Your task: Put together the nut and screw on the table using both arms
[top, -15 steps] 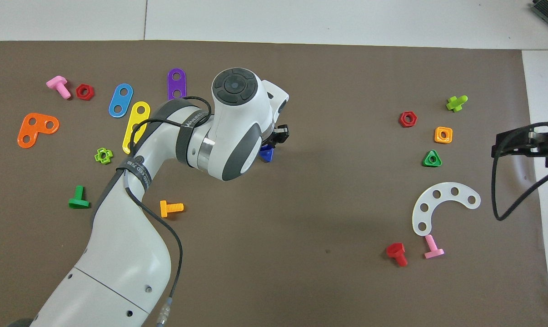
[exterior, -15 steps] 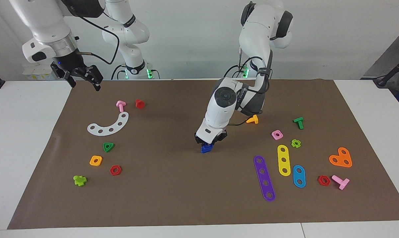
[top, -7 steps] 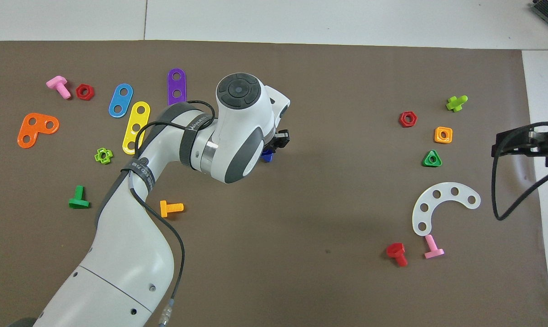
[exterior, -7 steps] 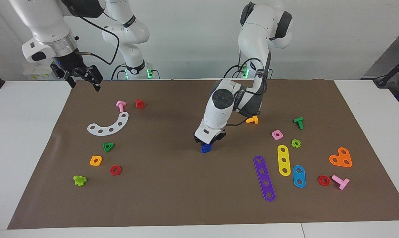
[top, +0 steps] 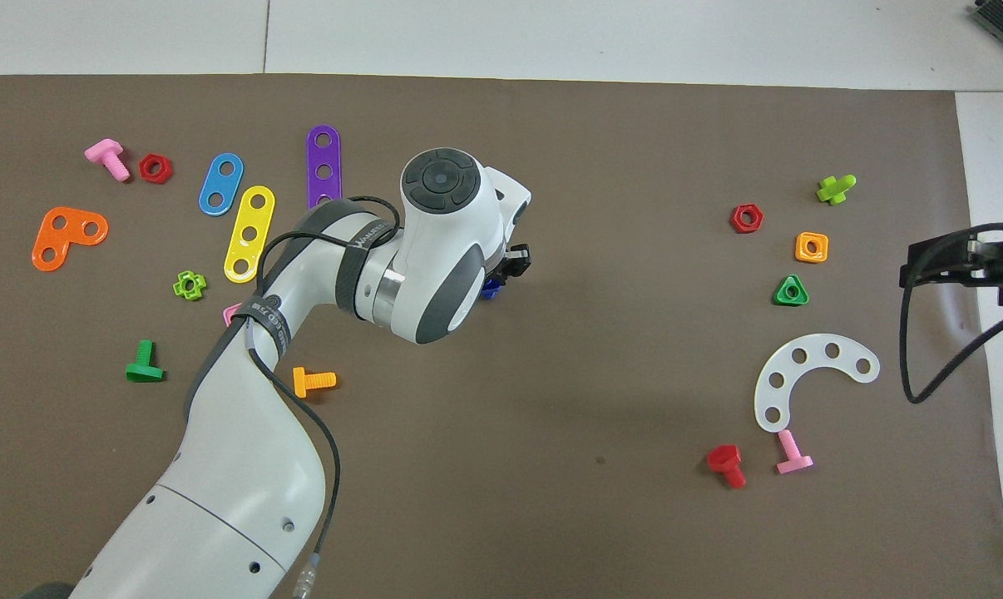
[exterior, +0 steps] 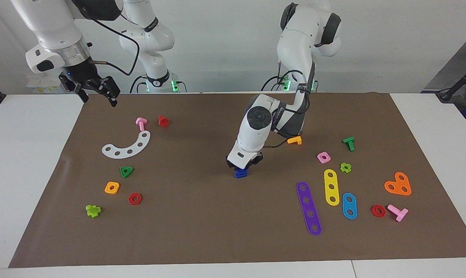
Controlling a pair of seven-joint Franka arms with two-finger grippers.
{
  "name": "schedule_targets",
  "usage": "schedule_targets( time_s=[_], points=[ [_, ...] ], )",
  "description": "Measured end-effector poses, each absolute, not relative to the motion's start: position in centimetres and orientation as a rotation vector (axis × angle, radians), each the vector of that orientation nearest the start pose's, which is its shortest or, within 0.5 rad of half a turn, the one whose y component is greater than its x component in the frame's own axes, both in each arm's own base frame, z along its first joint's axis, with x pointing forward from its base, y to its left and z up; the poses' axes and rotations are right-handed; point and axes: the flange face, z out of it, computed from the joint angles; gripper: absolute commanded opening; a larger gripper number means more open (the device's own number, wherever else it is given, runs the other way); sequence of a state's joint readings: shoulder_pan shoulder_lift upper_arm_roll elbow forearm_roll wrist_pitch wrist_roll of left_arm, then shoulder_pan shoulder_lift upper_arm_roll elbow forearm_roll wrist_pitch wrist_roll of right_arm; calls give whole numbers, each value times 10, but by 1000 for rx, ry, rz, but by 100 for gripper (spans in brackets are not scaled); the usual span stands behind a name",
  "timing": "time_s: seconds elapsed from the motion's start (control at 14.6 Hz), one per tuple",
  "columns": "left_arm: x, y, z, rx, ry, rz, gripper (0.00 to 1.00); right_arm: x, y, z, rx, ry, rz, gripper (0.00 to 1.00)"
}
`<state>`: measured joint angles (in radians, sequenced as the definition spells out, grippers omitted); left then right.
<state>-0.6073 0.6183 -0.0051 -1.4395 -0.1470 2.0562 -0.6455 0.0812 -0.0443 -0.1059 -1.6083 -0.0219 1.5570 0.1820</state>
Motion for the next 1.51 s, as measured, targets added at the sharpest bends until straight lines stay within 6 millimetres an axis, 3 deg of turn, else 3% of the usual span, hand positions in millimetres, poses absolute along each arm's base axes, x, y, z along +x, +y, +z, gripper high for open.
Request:
schedule_targets(
  time_s=[0.14, 0.21, 0.27, 0.69, 0.82, 0.96, 1.1, 1.3, 1.51],
  points=[
    [581, -420, 330, -3245, -172, 120, 73, 539, -17, 629, -3142, 326, 10, 100],
    [581, -421, 331, -3247, -173, 115, 94, 539, -17, 629, -3142, 326, 11, 100],
    [582, -420, 331, -3249, -175, 112, 100, 539, -17, 629, -3142, 326, 11, 100],
    [587, -416, 340, -3249, -189, 100, 100, 539, -17, 629, -3143, 326, 12, 100],
    [601, -402, 358, -3238, -226, 101, 100, 539, -17, 629, -3143, 326, 12, 100],
    [619, -373, 378, -3224, -292, 106, 100, 539, -17, 629, -3142, 326, 10, 100],
    [640, -330, 418, -3246, -360, 43, 100, 540, -17, 630, -3142, 326, -6, 100],
    [650, -232, 485, -3264, -307, 5, 100, 541, -12, 630, -3088, 323, -6, 100],
    [640, -139, 508, -3262, -182, 54, 100, 541, -13, 630, -3076, 327, -6, 100]
  ],
)
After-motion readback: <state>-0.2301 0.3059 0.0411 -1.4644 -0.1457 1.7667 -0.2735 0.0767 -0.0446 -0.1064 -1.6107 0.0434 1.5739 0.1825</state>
